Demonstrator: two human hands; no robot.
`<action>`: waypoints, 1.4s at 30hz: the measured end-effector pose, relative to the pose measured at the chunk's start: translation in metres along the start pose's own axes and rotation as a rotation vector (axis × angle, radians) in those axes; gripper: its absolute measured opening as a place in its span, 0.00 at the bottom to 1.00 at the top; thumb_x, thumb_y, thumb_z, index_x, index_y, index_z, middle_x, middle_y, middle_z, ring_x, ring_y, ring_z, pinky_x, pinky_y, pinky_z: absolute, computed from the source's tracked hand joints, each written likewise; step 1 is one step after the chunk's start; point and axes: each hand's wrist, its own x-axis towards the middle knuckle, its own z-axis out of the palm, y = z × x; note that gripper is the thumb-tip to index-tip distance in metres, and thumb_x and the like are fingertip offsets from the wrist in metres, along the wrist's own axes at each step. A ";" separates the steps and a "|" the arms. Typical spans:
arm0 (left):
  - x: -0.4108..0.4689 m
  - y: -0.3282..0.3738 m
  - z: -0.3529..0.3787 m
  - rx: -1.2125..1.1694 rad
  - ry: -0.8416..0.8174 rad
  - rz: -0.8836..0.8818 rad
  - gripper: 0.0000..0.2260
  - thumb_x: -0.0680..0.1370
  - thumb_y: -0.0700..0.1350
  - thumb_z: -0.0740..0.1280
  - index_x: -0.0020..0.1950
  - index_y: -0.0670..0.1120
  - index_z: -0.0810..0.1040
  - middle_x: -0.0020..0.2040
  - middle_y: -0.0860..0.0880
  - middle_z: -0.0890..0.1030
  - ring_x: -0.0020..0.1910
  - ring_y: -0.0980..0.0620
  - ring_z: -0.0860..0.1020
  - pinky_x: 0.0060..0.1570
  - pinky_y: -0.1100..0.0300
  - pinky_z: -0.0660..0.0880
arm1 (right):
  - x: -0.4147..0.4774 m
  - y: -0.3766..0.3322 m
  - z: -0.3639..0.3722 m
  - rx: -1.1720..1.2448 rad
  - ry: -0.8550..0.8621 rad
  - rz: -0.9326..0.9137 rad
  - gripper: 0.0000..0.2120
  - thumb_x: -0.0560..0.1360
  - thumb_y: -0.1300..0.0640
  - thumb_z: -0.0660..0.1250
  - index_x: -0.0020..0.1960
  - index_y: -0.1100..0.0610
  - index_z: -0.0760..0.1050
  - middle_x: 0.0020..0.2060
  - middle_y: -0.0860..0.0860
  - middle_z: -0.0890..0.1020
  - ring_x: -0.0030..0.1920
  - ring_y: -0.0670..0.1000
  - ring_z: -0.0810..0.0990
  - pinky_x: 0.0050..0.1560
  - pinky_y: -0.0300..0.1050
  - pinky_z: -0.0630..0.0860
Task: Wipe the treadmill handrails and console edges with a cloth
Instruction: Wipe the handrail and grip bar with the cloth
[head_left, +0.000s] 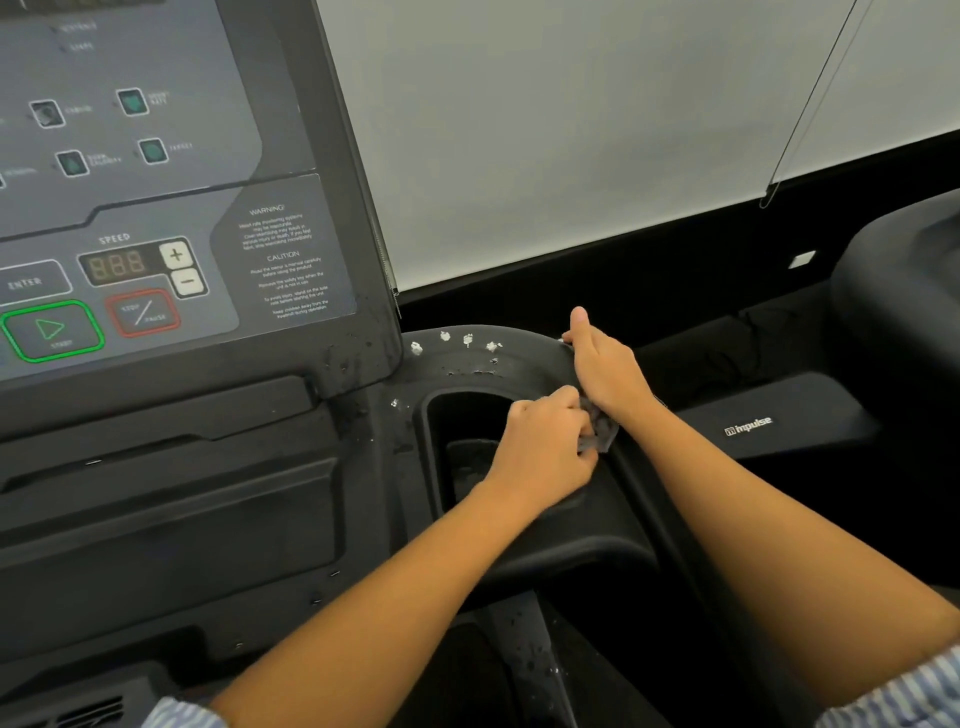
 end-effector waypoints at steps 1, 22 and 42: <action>0.002 -0.004 0.000 0.016 0.014 -0.006 0.07 0.73 0.43 0.66 0.45 0.41 0.81 0.45 0.47 0.75 0.43 0.50 0.75 0.50 0.52 0.71 | 0.003 0.001 0.000 0.007 -0.003 0.007 0.29 0.81 0.41 0.42 0.56 0.58 0.77 0.49 0.54 0.80 0.51 0.51 0.77 0.48 0.43 0.68; 0.047 -0.066 -0.022 0.035 0.038 -0.241 0.12 0.79 0.39 0.59 0.62 0.42 0.71 0.72 0.44 0.62 0.67 0.45 0.66 0.63 0.48 0.68 | -0.006 0.007 0.008 -0.217 0.085 -0.100 0.24 0.81 0.43 0.46 0.47 0.56 0.75 0.40 0.51 0.79 0.37 0.46 0.75 0.35 0.41 0.66; 0.052 -0.046 -0.007 0.038 -0.160 -0.112 0.19 0.82 0.44 0.53 0.73 0.47 0.60 0.75 0.44 0.58 0.73 0.42 0.55 0.71 0.44 0.56 | -0.008 0.003 0.004 0.004 0.111 -0.033 0.27 0.81 0.41 0.44 0.53 0.56 0.76 0.40 0.48 0.75 0.42 0.48 0.75 0.42 0.44 0.65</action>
